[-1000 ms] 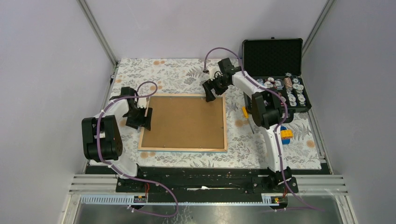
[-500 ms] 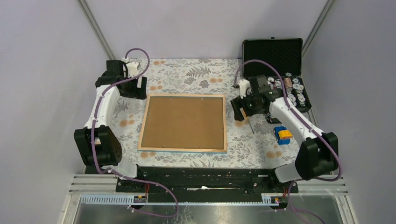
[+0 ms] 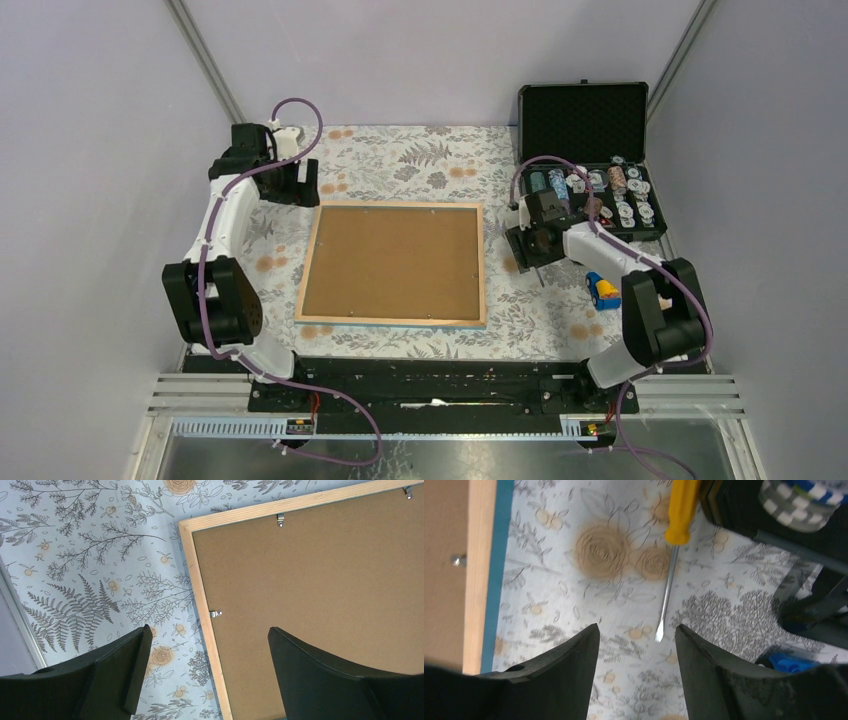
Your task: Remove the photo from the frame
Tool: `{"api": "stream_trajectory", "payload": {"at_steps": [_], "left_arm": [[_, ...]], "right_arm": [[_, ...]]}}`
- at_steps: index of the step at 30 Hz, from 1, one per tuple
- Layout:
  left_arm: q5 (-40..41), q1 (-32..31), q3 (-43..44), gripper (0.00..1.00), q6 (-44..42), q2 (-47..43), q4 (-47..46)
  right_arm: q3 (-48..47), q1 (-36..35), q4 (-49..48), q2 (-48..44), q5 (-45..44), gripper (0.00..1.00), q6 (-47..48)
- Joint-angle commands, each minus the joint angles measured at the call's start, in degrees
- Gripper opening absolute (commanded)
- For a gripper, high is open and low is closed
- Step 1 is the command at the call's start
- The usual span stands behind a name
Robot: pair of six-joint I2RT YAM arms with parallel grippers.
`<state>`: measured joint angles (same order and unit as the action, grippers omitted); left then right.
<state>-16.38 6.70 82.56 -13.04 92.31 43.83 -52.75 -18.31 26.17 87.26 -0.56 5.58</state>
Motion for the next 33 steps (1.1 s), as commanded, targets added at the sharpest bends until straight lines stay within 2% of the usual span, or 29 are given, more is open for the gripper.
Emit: {"api": "stream_trajectory", "payload": {"at_steps": [1,10,14,23,26,29,33], "left_arm": [[-1.34,-0.15,-0.24,0.93,0.54,-3.84,-2.8],[-0.34,-0.2,-2.33,0.93,0.18,-7.76,-2.79],[-0.06,-0.16,-2.58,0.93,-0.23,-8.42,-2.84],[-3.15,-0.21,-0.94,0.94,-0.18,-7.59,-2.79],[-5.67,-0.44,-0.76,0.94,-0.82,-7.42,-2.79],[-7.63,-1.27,0.51,0.95,-1.15,-6.8,-1.73],[-10.0,-4.2,3.94,0.95,-1.03,-5.39,0.95]], "right_arm": [[-0.45,0.19,-9.71,3.92,-3.52,0.63,-0.78],[-4.46,0.47,-14.74,13.18,-7.11,0.6,-1.55],[-5.19,0.48,-15.1,15.57,-6.06,0.58,-2.02],[-2.44,0.51,-13.4,15.44,1.94,0.33,-3.6],[-0.88,0.51,-12.59,13.53,5.67,0.2,-3.52],[-1.16,0.46,-10.96,11.24,10.43,0.0,-2.48],[-5.74,0.47,-8.23,8.03,18.2,0.0,1.6]]}}
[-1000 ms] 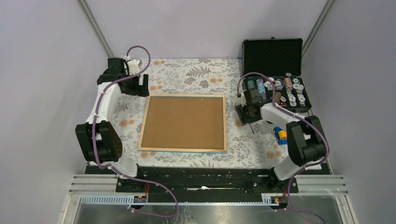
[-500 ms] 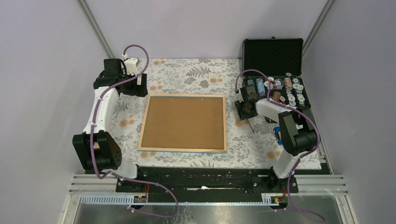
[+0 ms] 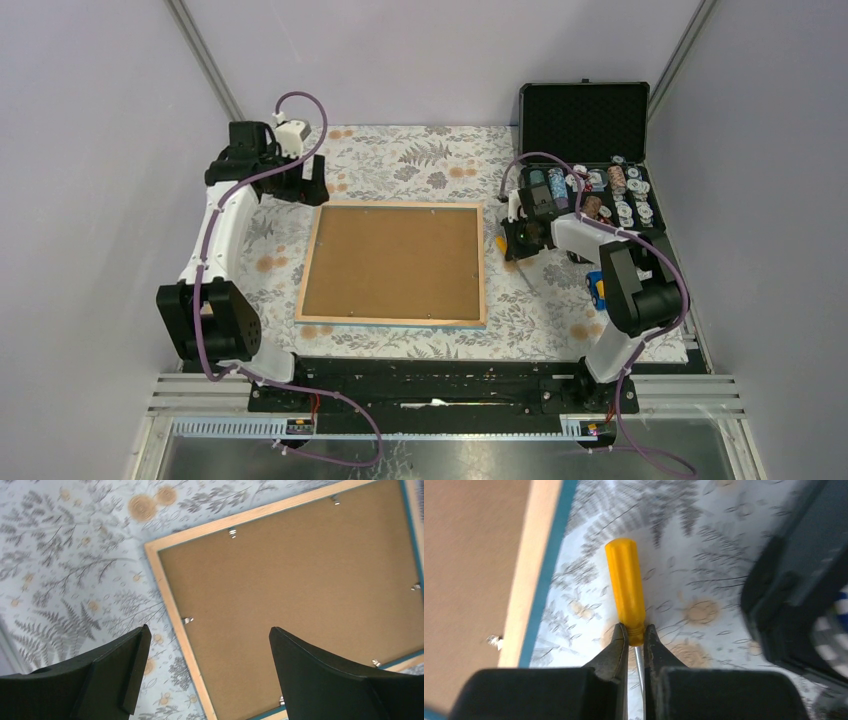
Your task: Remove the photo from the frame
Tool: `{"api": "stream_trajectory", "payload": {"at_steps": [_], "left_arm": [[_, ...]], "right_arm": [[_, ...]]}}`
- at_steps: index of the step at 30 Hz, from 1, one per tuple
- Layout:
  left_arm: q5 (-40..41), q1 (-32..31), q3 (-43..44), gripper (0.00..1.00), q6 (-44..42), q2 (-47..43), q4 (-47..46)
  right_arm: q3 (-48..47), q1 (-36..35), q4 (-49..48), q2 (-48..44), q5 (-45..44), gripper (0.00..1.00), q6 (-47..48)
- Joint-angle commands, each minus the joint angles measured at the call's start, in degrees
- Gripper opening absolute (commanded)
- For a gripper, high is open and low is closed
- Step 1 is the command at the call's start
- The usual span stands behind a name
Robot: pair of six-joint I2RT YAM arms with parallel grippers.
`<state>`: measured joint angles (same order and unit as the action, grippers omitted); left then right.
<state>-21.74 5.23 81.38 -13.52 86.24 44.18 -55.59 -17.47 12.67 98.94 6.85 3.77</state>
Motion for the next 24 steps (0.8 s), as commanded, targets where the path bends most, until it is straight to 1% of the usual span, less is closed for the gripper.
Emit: {"api": "stream_trajectory", "payload": {"at_steps": [1,4,8,10,14,16,19,21,24], "left_arm": [[-5.26,-3.79,6.05,0.96,-0.48,1.03,1.16],[-8.0,-6.53,8.92,0.98,2.09,2.66,3.21],[-17.79,-6.91,12.66,0.99,9.69,6.35,4.93],[-21.31,-7.38,14.08,0.99,13.16,7.88,4.84],[-27.31,-9.82,15.26,0.99,17.52,9.91,4.07],[-31.32,-11.2,13.31,0.99,20.32,10.17,2.46],[-39.56,-12.86,5.73,0.99,25.43,9.81,-1.53],[-44.03,-14.03,1.11,0.96,27.85,9.99,-3.41],[-44.7,-15.58,-0.84,0.94,29.01,9.32,-4.86]], "right_arm": [[-4.57,-0.43,5.9,-4.52,13.36,0.0,4.74],[-10.77,-1.28,7.26,-6.71,18.17,0.0,7.18],[-17.75,-4.99,9.27,-8.29,20.5,0.0,11.62],[-19.55,-8.45,9.39,-9.17,19.5,0.0,15.16],[-23.12,-15.89,9.4,-9.08,14.34,0.0,20.78],[-24.63,-18.34,8.31,-8.92,11.96,0.0,20.95],[-24.35,-21.43,5.19,-9.61,9.87,0.0,21.84],[-24.37,-23.55,4.88,-9.41,8.64,0.0,23.53],[-24.52,-25.63,4.52,-8.91,7.91,0.0,24.6]]}}
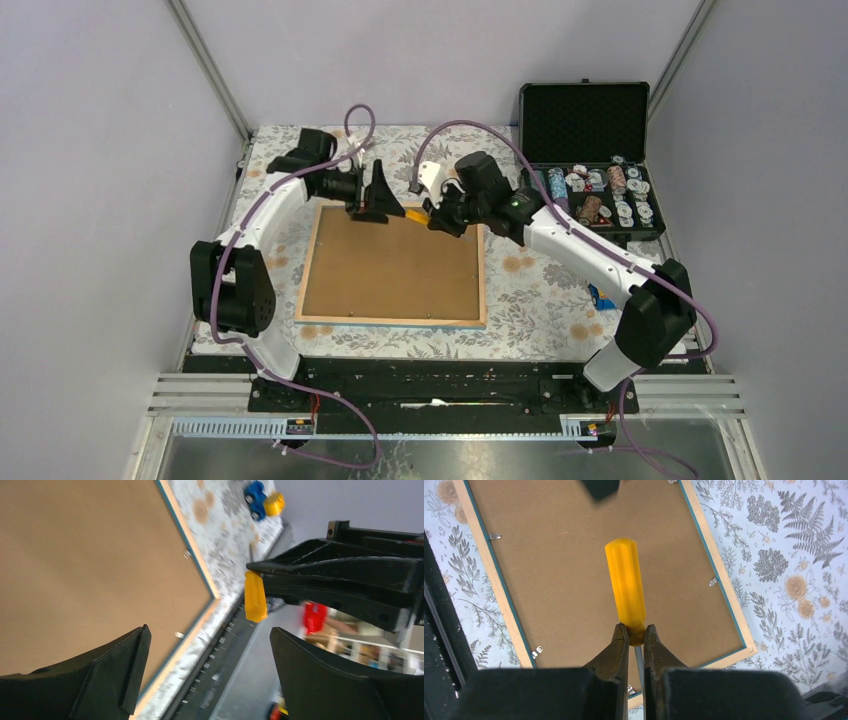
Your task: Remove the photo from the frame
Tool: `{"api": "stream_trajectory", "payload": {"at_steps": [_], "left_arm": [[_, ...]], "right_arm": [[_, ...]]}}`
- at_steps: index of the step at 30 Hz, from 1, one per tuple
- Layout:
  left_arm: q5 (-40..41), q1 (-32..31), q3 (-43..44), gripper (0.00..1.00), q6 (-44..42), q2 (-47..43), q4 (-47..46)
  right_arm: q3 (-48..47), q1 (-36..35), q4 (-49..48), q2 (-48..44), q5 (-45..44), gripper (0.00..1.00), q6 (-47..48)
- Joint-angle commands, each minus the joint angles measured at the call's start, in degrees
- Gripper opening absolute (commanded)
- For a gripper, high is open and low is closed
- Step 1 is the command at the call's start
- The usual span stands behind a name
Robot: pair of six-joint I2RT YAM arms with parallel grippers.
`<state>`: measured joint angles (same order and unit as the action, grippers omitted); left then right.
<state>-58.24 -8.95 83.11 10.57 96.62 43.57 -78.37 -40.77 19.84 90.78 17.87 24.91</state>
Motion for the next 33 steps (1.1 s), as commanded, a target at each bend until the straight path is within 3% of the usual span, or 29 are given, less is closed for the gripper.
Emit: {"api": "stream_trajectory", "payload": {"at_steps": [1,5,10,16,19,21,24,25,30,33], "left_arm": [[-8.0,-1.84,-3.06,0.93,5.53,-1.22,-4.73],[-8.13,-3.01,-4.0,0.84,6.13,-1.43,-5.98],[-7.97,-3.81,-5.34,0.64,7.71,-0.74,-7.71],[-8.56,-4.56,-6.78,0.51,10.33,-0.75,-10.77],[-8.74,-4.67,-6.85,0.37,10.77,-0.59,-11.26],[-8.48,-4.62,-5.94,0.24,10.31,-0.56,-11.24],[-7.12,-4.35,-4.16,0.05,7.09,-0.53,-8.08],[-6.48,-4.23,-3.64,0.0,5.49,-0.55,-6.88],[-5.75,-3.28,-1.77,0.0,0.63,-0.56,-2.36],[-6.41,-3.0,-0.37,0.0,-2.64,-0.23,1.21]], "right_arm": [[-1.52,-3.04,-3.31,-0.83,-3.55,0.0,3.59],[-1.56,-5.04,-4.61,-0.47,-3.79,0.0,2.99],[-1.57,-6.24,-6.44,-0.01,-4.1,0.0,3.13],[-2.01,-7.25,-8.57,1.37,-5.61,0.0,4.21],[-2.24,-7.36,-8.98,1.45,-4.36,0.0,4.42],[-1.87,-7.39,-9.0,0.98,-4.17,0.1,4.35],[-2.13,-7.29,-6.23,0.36,-7.33,0.44,4.35],[-1.7,-7.29,-5.5,-0.01,-8.56,0.5,4.68],[2.4,-4.55,-1.81,-4.35,-5.45,0.84,5.45],[2.99,-0.9,1.59,-5.69,0.71,0.96,4.03]]}}
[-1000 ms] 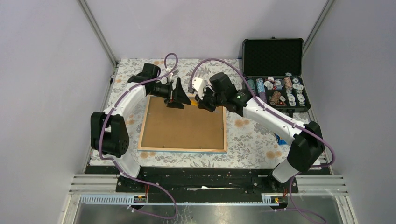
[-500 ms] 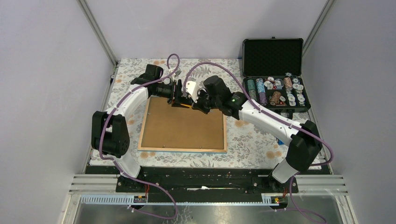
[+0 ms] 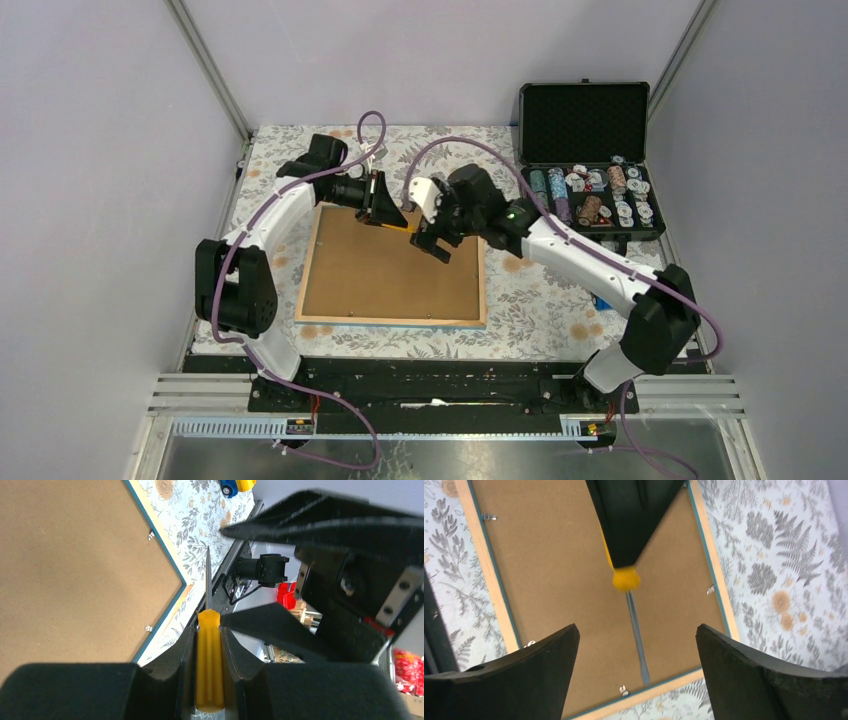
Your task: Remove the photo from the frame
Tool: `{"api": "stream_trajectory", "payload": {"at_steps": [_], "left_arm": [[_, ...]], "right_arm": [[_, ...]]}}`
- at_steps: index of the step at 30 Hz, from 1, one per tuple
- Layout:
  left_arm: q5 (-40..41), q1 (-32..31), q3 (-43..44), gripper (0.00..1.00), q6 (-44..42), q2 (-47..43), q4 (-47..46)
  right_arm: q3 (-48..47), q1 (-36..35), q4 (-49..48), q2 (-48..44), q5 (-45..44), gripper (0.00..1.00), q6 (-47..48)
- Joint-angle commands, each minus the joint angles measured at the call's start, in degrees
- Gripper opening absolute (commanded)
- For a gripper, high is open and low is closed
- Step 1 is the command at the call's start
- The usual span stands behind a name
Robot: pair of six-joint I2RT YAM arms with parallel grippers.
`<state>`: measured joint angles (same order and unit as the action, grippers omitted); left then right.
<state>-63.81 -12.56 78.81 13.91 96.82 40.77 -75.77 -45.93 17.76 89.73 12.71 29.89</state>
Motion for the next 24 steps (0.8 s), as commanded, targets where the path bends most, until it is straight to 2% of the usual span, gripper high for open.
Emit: {"api": "stream_trajectory", "payload": {"at_steps": [1,8,11,16,22,24], "left_arm": [[-1.08,0.6,4.51,0.0,-7.12,-0.27,5.29],[-3.26,0.63,6.22,0.0,-9.69,-0.15,8.27],[-5.08,0.52,6.6,0.0,-9.85,-0.06,8.27],[-5.91,0.43,6.77,0.0,-12.38,0.27,11.16],[-6.95,0.12,7.15,0.01,-12.6,0.02,11.45],[-7.37,0.08,7.29,0.01,-12.46,-0.19,11.45]], "right_arm": [[0.01,5.47,5.1,-4.53,7.7,0.99,-1.53],[-2.29,7.25,12.95,-2.89,14.56,1.0,0.64],[-3.56,7.21,13.15,-1.34,16.48,0.94,0.48],[-6.22,7.24,12.65,1.52,18.53,0.72,-0.5],[-8.42,7.22,11.33,4.96,21.59,0.69,-1.48],[-8.67,7.24,11.07,5.62,22.44,0.64,-1.16]]}}
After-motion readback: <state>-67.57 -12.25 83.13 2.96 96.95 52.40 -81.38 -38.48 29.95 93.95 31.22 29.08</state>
